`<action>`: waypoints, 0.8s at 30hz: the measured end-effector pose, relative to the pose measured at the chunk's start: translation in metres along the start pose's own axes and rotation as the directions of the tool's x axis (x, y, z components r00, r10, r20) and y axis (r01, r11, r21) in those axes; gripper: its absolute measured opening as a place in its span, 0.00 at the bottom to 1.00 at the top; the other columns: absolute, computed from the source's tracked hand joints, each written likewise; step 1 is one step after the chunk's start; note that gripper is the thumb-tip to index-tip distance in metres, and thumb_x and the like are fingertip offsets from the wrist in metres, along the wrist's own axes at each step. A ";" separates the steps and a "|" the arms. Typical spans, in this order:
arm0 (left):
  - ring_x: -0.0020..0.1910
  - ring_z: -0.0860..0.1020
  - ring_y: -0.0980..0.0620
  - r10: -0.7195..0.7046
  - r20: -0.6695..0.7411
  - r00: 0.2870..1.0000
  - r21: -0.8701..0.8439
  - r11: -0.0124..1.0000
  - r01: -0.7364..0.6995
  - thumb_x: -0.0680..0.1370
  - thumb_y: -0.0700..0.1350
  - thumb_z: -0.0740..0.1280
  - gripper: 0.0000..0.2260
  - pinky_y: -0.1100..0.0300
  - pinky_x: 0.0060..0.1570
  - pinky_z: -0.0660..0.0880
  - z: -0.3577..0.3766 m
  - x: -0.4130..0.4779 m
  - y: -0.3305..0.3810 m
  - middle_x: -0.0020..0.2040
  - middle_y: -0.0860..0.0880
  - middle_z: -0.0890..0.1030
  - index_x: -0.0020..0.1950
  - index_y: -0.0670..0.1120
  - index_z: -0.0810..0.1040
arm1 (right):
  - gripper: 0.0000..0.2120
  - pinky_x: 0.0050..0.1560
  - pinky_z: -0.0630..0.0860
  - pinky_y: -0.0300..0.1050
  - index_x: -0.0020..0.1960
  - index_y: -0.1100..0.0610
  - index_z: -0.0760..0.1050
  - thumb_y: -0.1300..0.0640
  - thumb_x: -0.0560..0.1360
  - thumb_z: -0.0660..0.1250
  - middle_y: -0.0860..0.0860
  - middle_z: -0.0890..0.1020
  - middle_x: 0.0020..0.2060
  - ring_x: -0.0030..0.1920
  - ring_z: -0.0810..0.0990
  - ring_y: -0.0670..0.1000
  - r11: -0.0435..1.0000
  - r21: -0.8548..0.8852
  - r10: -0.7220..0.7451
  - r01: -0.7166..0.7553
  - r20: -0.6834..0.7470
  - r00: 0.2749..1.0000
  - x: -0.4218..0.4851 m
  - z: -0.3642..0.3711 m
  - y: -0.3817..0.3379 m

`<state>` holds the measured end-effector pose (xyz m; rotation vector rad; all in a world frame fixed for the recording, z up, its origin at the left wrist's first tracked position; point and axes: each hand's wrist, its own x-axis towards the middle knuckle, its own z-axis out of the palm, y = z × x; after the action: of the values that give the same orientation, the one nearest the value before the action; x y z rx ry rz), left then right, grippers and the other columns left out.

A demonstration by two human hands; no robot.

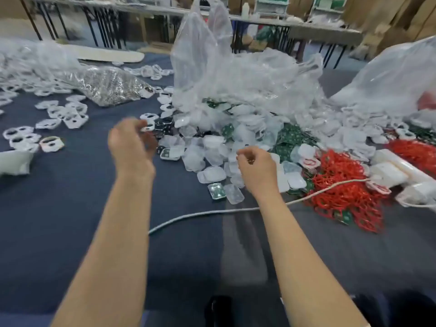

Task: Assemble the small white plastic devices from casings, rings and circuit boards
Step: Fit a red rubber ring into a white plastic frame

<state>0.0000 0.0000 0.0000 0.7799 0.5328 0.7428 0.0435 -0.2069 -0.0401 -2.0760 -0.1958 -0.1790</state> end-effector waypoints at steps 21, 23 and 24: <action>0.36 0.77 0.56 -0.147 0.081 0.986 0.170 0.977 0.131 0.80 0.37 0.60 0.05 0.65 0.35 0.76 0.053 0.022 -0.086 0.42 0.48 0.78 0.54 0.41 0.72 | 0.10 0.49 0.71 0.44 0.54 0.57 0.78 0.59 0.78 0.60 0.53 0.81 0.52 0.50 0.77 0.54 0.949 -0.310 -0.064 0.063 0.007 0.998 0.070 -0.007 0.023; 0.36 0.75 0.56 -0.034 -0.009 0.999 0.171 0.985 0.035 0.79 0.37 0.60 0.04 0.64 0.37 0.74 0.049 0.027 -0.083 0.41 0.49 0.77 0.53 0.42 0.72 | 0.12 0.53 0.70 0.43 0.53 0.55 0.80 0.62 0.77 0.59 0.53 0.78 0.57 0.51 0.76 0.53 0.928 -0.358 -0.067 0.103 0.114 0.991 0.068 -0.008 0.021; 0.39 0.75 0.56 0.056 -0.051 0.997 0.274 0.961 -0.040 0.79 0.38 0.60 0.05 0.64 0.40 0.73 0.046 0.030 -0.082 0.42 0.50 0.77 0.53 0.43 0.72 | 0.13 0.55 0.68 0.41 0.53 0.55 0.80 0.63 0.77 0.58 0.53 0.77 0.59 0.54 0.75 0.53 0.925 -0.362 -0.078 0.114 0.112 0.991 0.067 -0.006 0.021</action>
<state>0.0825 -0.0368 -0.0411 1.0328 0.6805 0.7472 0.1132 -0.2180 -0.0405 -2.4542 -0.3455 -0.1872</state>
